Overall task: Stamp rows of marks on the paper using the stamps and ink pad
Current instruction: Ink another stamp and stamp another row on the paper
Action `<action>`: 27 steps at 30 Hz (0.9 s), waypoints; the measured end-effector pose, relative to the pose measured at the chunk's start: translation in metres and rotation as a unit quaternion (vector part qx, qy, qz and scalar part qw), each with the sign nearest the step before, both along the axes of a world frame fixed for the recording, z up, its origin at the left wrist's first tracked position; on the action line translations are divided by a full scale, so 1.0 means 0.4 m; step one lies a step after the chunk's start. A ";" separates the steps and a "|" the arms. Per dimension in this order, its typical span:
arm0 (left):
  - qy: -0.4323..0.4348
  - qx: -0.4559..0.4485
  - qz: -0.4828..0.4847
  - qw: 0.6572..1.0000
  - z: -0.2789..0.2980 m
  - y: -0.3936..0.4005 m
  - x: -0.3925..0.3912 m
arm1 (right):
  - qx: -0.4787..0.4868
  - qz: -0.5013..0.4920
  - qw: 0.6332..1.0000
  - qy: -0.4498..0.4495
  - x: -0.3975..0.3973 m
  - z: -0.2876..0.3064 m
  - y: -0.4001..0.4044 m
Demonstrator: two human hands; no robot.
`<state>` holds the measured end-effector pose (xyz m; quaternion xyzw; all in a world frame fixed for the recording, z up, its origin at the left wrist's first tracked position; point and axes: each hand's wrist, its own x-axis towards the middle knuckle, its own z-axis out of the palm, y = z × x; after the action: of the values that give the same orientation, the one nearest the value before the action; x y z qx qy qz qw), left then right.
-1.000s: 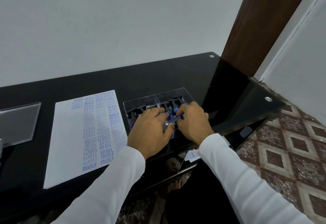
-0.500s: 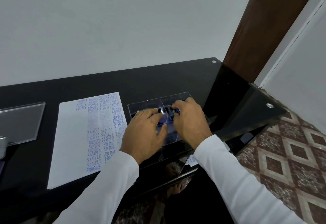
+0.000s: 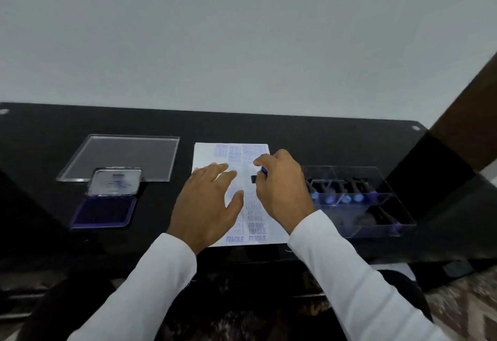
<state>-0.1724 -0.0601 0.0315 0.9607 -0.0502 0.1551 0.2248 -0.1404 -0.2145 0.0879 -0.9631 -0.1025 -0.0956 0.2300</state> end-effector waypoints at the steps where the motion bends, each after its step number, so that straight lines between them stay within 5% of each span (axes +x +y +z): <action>1: -0.002 0.001 0.010 1.000 0.000 0.031 -0.010 | 0.001 0.013 1.000 0.002 -0.001 -0.001 0.031; 27: 0.049 -0.001 0.228 0.972 -0.113 0.567 -0.208 | -0.001 0.244 0.967 0.067 -0.072 -0.061 0.597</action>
<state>-0.2557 0.1666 -0.0139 0.9532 0.1812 0.1545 0.1864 -0.1693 0.0243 0.0634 -0.9134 -0.3190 0.0286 0.2513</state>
